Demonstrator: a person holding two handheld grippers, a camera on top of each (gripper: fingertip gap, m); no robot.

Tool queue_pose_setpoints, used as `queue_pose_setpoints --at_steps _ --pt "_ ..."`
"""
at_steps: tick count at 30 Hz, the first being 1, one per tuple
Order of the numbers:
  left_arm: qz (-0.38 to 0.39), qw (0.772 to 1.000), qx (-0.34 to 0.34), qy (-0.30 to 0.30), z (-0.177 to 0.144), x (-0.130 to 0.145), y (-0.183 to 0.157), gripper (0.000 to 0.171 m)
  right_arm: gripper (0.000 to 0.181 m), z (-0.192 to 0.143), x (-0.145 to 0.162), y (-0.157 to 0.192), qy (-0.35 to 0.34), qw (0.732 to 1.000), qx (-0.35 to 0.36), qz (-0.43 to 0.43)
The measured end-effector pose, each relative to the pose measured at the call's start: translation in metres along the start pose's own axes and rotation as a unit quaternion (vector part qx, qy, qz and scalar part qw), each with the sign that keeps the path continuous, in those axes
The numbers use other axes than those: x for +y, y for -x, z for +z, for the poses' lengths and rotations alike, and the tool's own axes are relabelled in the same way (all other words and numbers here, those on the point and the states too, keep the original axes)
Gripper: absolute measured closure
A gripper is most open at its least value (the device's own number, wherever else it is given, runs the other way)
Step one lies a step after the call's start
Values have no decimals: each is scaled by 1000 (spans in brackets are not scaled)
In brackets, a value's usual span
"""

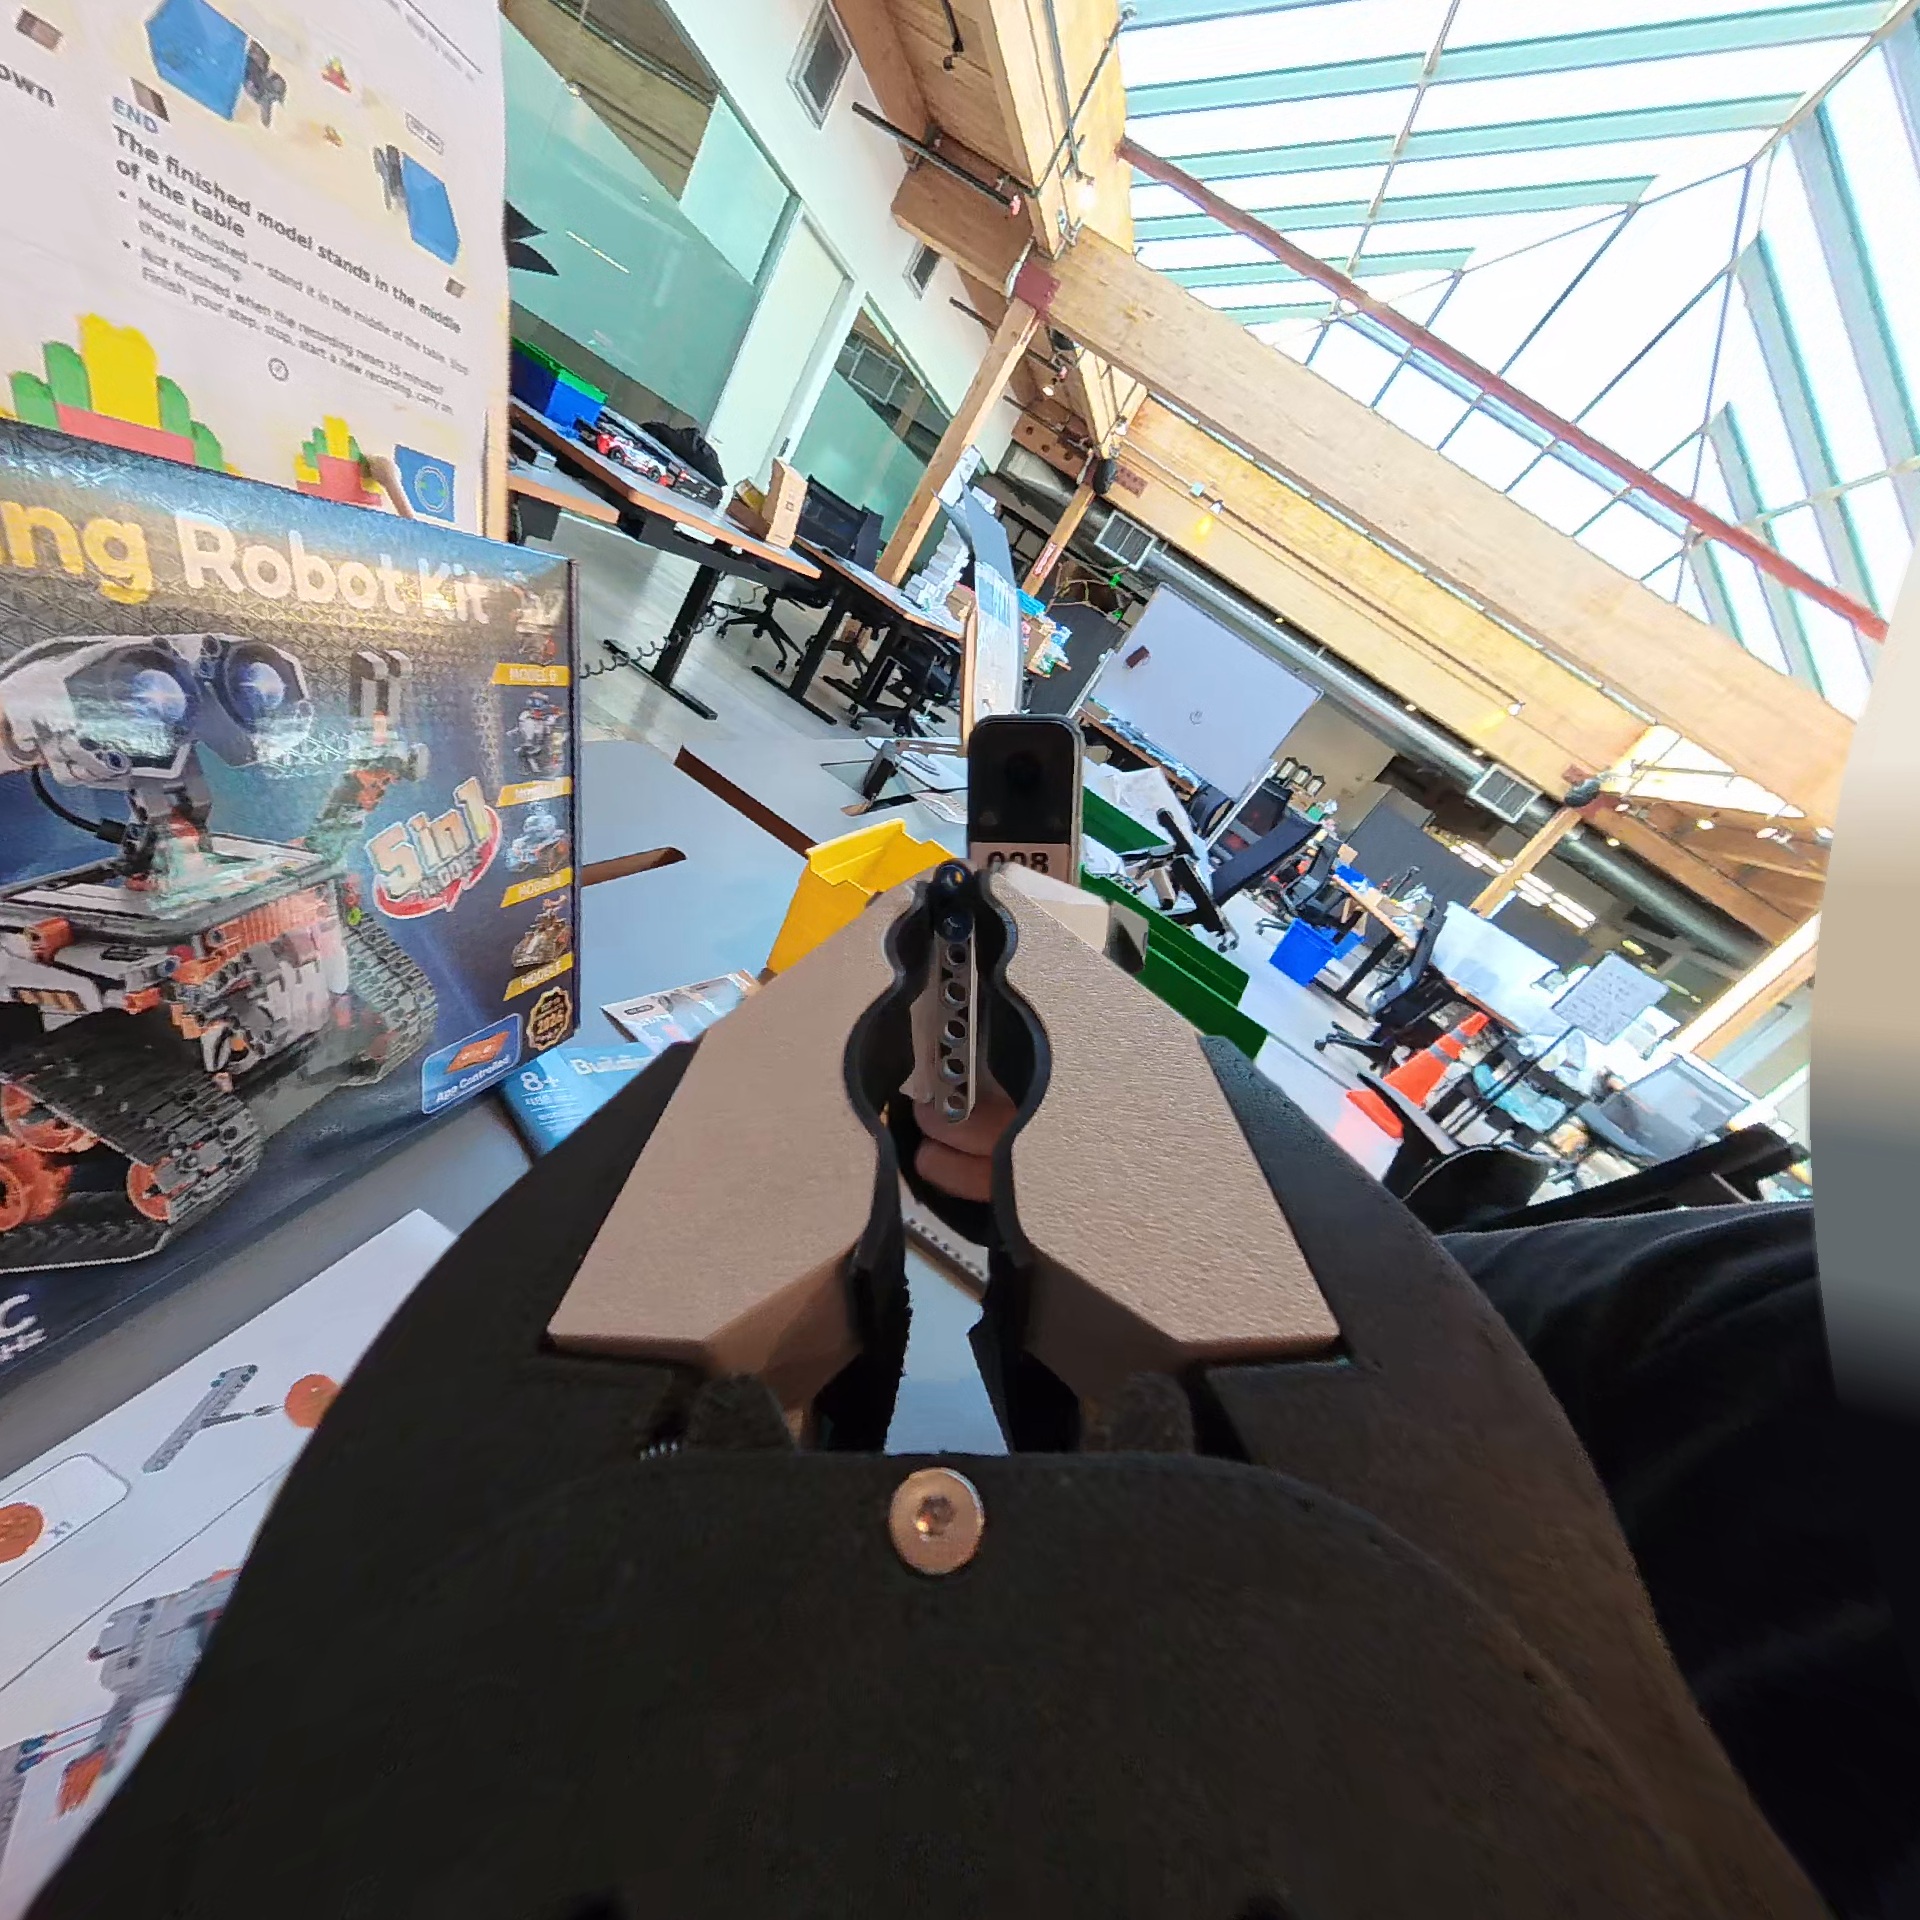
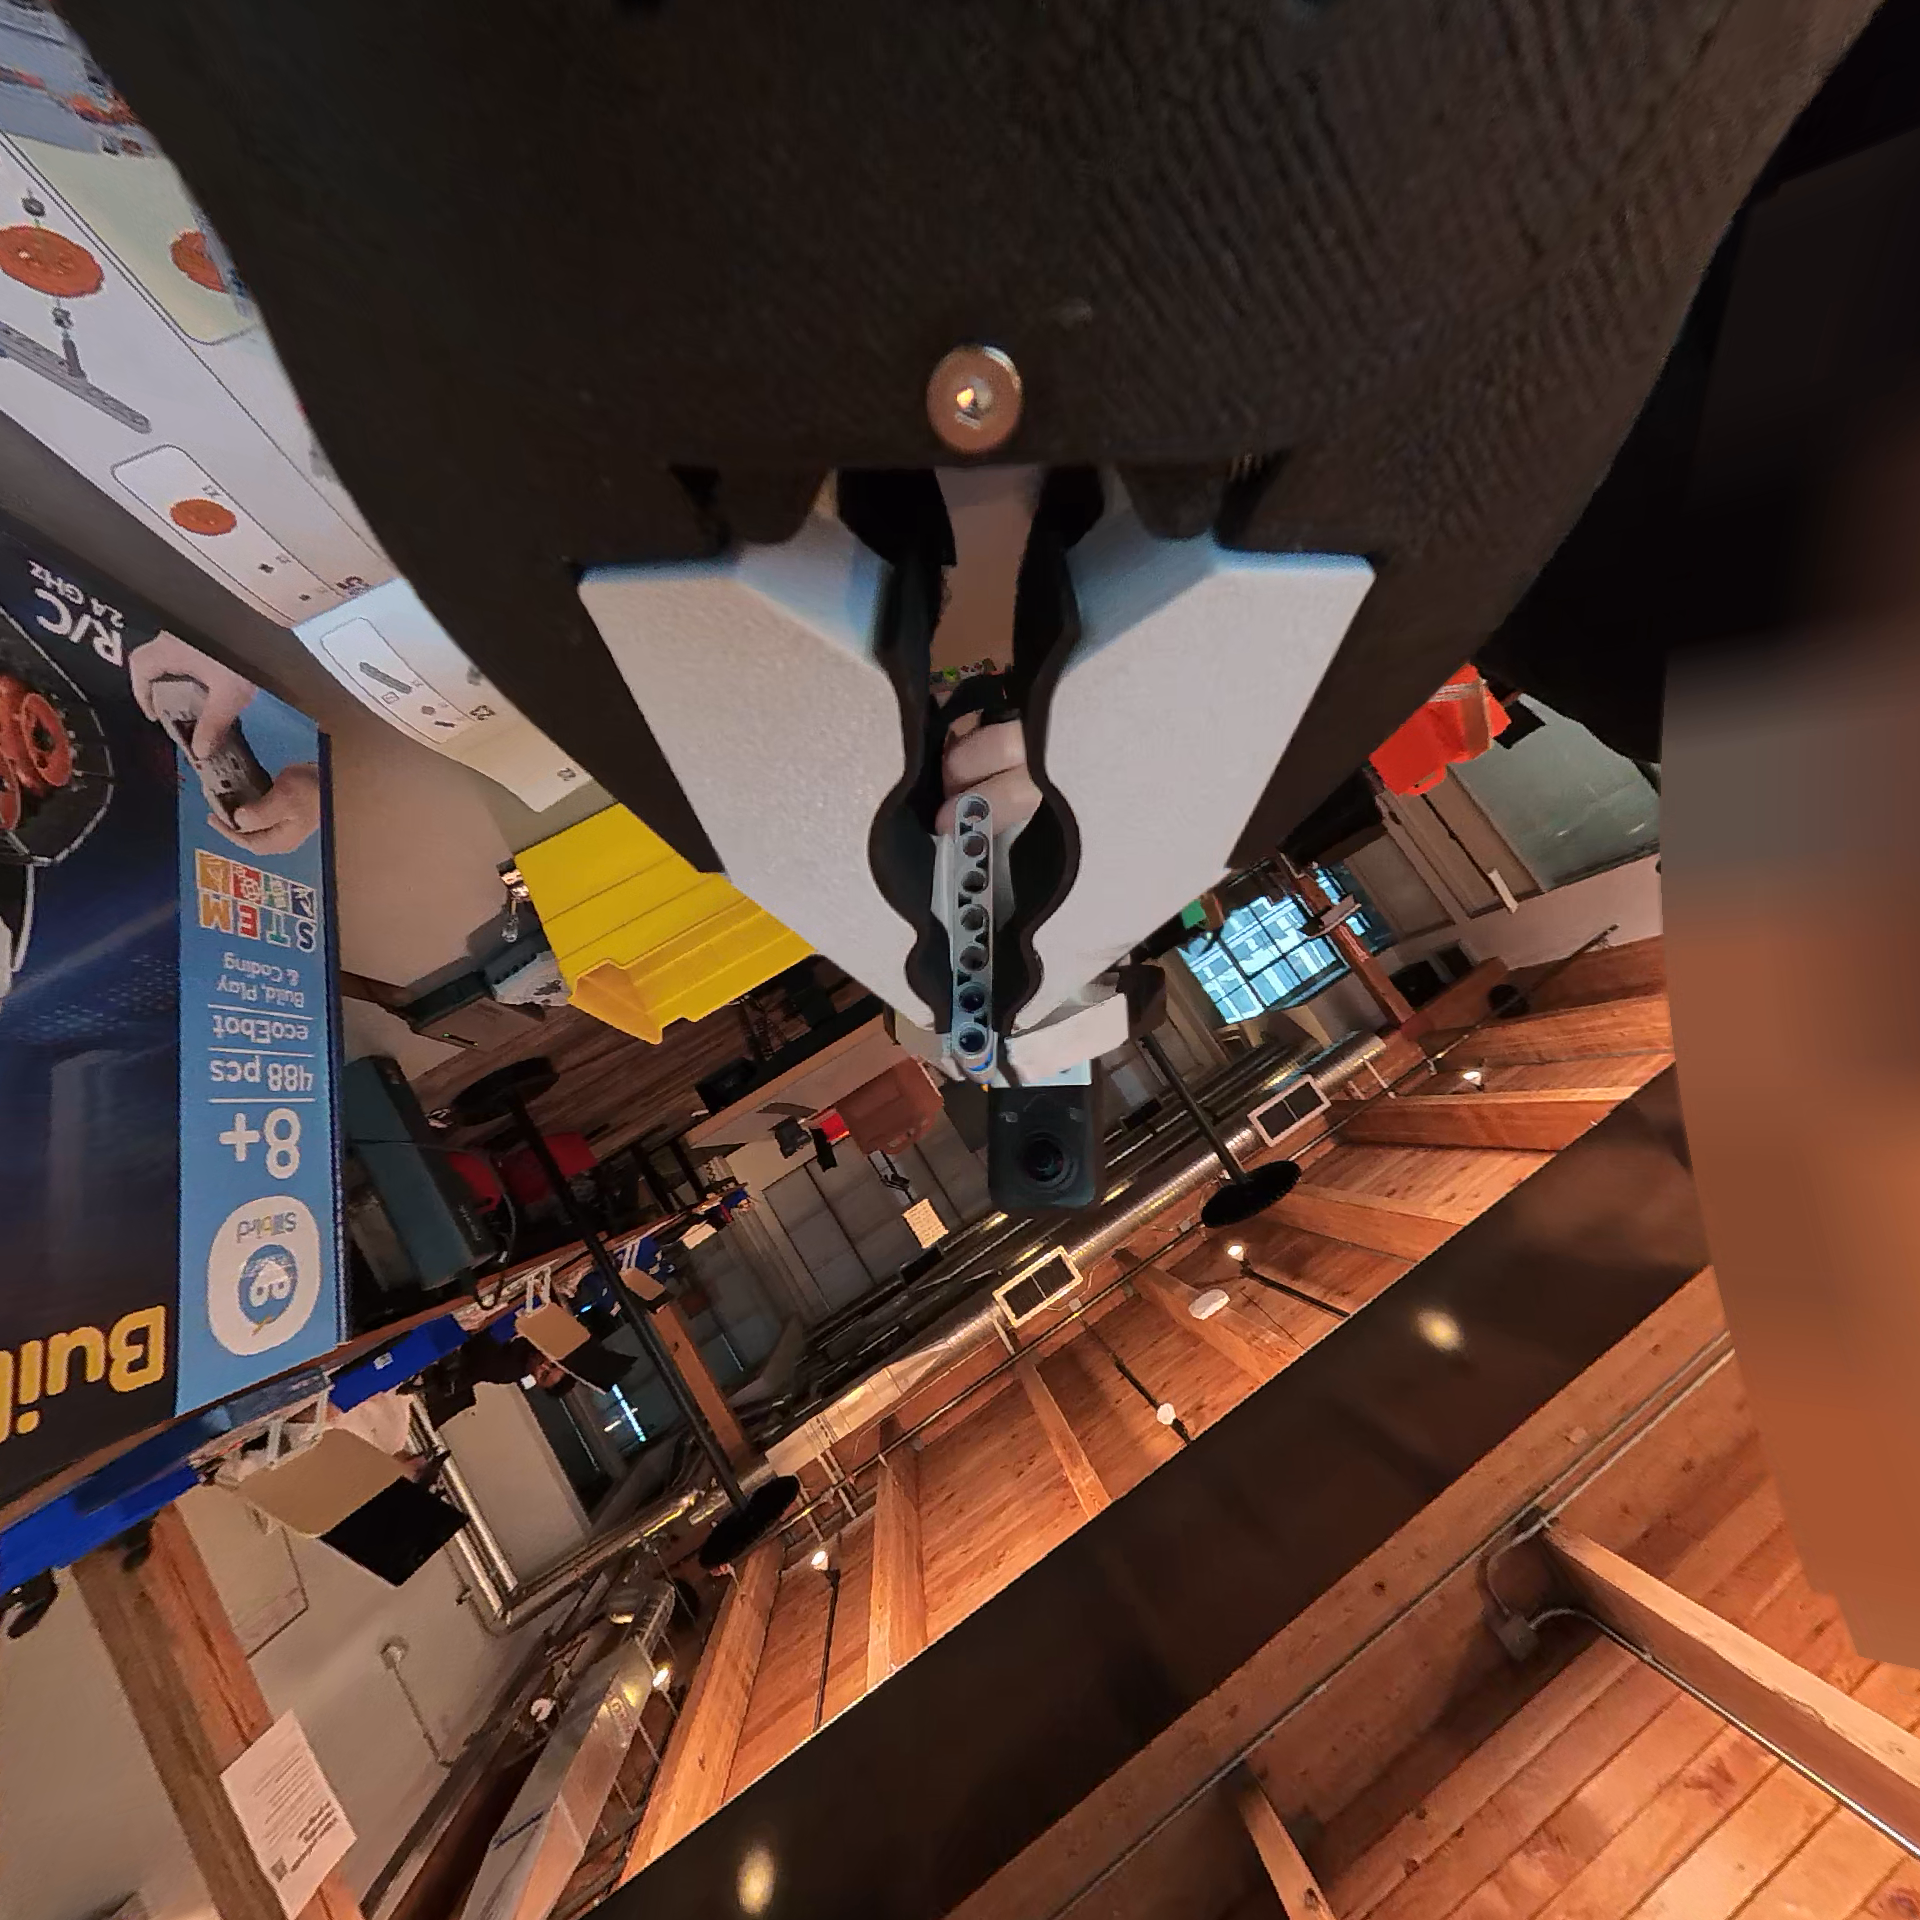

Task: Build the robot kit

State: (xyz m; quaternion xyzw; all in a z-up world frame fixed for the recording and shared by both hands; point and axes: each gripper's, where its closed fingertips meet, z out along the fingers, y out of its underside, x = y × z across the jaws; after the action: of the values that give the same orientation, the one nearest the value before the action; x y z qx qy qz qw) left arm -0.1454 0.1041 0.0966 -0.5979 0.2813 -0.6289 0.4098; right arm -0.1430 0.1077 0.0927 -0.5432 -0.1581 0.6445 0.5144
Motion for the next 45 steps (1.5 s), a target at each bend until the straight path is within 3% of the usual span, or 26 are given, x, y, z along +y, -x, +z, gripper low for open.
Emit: queue_pose_setpoints --at_steps 9,19,26,34,45 --pt "-66 995 70 -12 -1 -2 -10 167 176 0 -2 12 -6 996 -63 56" --pt "-22 999 35 0 0 0 -6 167 177 -1 0 7 -1 997 -56 60" --pt "32 999 -7 15 -1 1 -2 166 177 0 3 2 13 1000 -17 13" --pt "0 1000 18 4 1 1 -3 167 177 -1 1 5 9 999 -35 35" --pt "-20 999 22 13 5 8 4 167 177 -3 7 -2 39 999 -2 13"
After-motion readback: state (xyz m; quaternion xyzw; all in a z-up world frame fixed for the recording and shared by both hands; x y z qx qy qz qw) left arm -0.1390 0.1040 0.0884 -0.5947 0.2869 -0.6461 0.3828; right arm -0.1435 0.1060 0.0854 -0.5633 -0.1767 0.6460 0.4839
